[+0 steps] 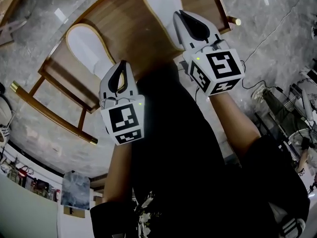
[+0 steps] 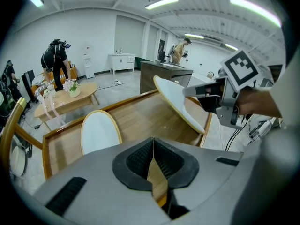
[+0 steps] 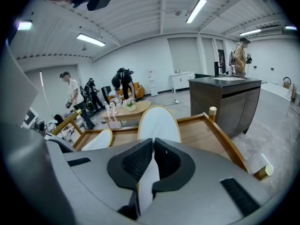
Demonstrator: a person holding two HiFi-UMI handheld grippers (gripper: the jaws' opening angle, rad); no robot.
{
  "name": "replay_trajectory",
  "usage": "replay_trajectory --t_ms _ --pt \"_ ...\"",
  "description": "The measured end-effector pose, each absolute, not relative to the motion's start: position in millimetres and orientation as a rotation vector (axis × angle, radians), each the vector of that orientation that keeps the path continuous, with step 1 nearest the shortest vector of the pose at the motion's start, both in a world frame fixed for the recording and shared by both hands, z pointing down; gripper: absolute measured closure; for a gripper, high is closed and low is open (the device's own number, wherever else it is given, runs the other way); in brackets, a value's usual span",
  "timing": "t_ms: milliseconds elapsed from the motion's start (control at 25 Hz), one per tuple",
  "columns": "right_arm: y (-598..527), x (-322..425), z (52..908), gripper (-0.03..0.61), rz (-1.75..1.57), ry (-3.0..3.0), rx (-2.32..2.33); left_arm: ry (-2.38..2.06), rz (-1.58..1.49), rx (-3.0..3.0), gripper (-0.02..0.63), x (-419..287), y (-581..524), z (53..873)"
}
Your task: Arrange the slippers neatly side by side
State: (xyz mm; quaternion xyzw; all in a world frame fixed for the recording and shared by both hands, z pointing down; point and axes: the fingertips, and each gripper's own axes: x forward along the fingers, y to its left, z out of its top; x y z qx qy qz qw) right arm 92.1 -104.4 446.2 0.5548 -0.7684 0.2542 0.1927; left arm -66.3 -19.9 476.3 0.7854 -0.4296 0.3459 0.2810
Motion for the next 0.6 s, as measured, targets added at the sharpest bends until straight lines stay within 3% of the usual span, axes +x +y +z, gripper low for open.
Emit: replay_trajectory --t_ms 600 --pt "-87.7 7.6 440.0 0.568 0.718 -2.268 1.315 -1.247 0.838 2.005 0.609 -97.9 -2.9 478.4"
